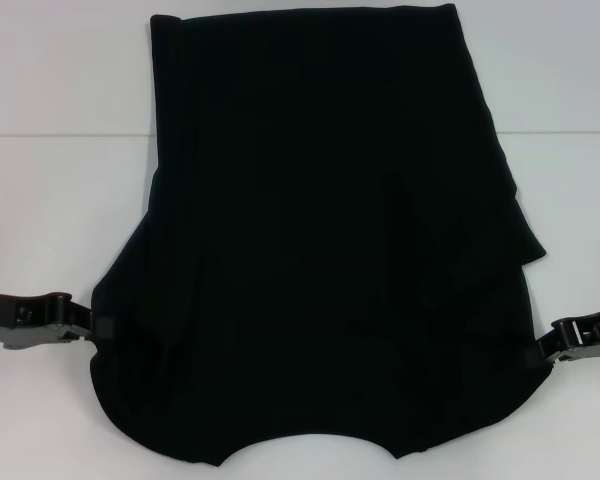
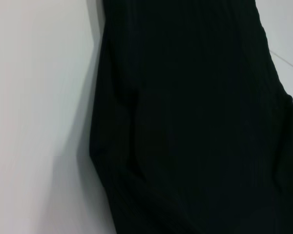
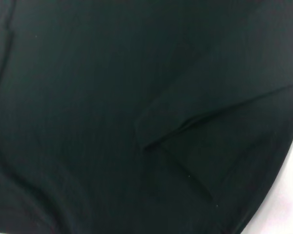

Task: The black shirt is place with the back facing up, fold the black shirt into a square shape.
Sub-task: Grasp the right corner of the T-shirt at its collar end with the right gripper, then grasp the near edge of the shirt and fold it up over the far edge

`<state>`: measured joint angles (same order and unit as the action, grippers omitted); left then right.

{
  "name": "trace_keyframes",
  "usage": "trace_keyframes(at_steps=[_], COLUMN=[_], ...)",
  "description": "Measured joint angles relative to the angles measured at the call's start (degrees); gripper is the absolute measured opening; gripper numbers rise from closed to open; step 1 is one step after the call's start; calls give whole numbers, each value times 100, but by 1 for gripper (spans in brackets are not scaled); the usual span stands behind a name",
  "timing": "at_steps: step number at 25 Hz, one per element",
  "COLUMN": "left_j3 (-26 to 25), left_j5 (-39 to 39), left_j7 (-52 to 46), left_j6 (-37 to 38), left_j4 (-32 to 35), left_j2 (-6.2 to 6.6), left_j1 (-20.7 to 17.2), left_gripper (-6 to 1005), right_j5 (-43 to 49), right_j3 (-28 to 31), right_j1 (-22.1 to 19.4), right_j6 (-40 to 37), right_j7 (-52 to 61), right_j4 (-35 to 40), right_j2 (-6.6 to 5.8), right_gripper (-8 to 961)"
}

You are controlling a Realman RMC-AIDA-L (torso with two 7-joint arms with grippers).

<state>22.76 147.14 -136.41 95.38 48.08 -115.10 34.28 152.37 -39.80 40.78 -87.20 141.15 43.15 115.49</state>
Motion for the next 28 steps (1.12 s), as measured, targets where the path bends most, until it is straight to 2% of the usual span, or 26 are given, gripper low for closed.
trace_keyframes(at_steps=[4, 8, 16, 22, 25, 28], left_j3=[47, 71, 408, 688, 683, 450], left_j5=[-1, -2, 130, 208, 202, -52], left_j7=[40, 144, 244, 309, 413, 603], left_j6=[120, 559, 1440, 1921, 2044, 2058], left_j4=[0, 18, 60, 62, 63, -67], left_j2=[6, 41, 24, -101, -141, -120], left_j1=[3, 28, -35, -203, -291, -240], left_gripper=[28, 28, 28, 28, 28, 28], right_j5=[-6, -14, 25, 29, 16, -148], right_j3=[66, 129, 302, 459, 582, 934], right_j1=[-42, -206, -1077, -1671, -1770, -1652], right_j6=[-65, -420, -1515, -2078, -2125, -2187], right_j7=[1, 8, 146, 128, 14, -282], right_j4=[42, 158, 1285, 1838, 1852, 1746], right_j2=[-6, -69, -79, -100, -115, -122], right_gripper=[54, 54, 54, 53, 53, 53])
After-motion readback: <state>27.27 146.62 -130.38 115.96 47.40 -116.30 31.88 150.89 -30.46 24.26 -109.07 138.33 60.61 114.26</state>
